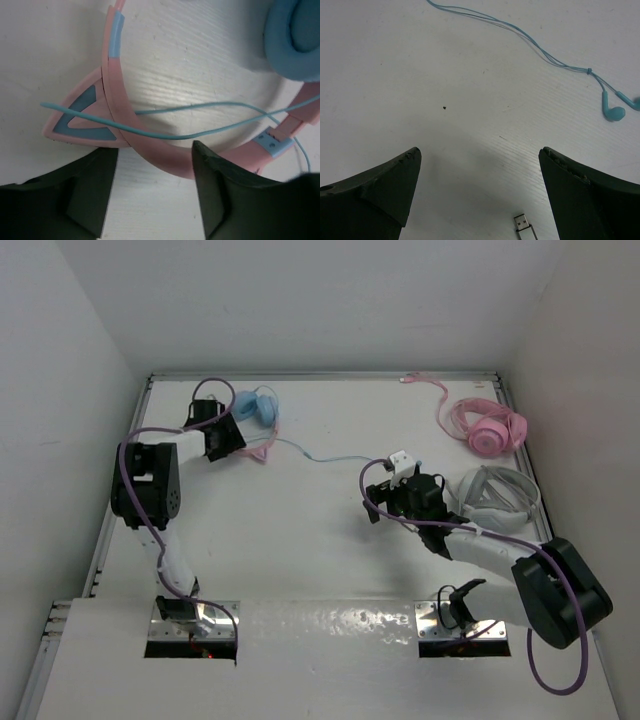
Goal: Wrap the headphones
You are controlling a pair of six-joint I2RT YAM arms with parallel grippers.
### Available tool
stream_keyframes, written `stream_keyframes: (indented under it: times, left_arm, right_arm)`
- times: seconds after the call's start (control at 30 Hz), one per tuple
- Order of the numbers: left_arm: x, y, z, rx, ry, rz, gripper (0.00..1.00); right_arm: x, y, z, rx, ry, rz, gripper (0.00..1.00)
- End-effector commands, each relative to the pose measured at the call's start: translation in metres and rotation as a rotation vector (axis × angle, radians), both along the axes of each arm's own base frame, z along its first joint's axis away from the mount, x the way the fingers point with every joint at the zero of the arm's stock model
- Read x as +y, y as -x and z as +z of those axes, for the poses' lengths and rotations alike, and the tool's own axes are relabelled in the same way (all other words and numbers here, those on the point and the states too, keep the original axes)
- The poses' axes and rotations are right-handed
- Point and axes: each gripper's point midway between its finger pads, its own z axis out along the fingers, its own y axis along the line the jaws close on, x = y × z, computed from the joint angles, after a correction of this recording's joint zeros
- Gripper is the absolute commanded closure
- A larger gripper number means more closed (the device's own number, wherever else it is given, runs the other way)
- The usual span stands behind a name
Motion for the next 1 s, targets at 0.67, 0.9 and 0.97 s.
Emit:
stream_keyframes:
  times: [0.67,0.9,0.97]
  left_arm:
    - [0.003,-0.054,0.111,-0.16,-0.49,-0.708,1.0]
    - [-0.031,-0.032,0.243,-0.382,-1.028,-0.877,1.0]
    - [-0.039,-0.022,0.278,-0.451,-1.086,-0.906,1.0]
  right_arm:
    - [0.017,-0.016,0.064,-0.158,-0.034,0.068,0.01]
    - [0.045,-0.019,0.133,-0.332,-0.112,0.218,0.09]
    - [0.053,-0.02,0.149,-0.391,-0.105,0.276,0.25]
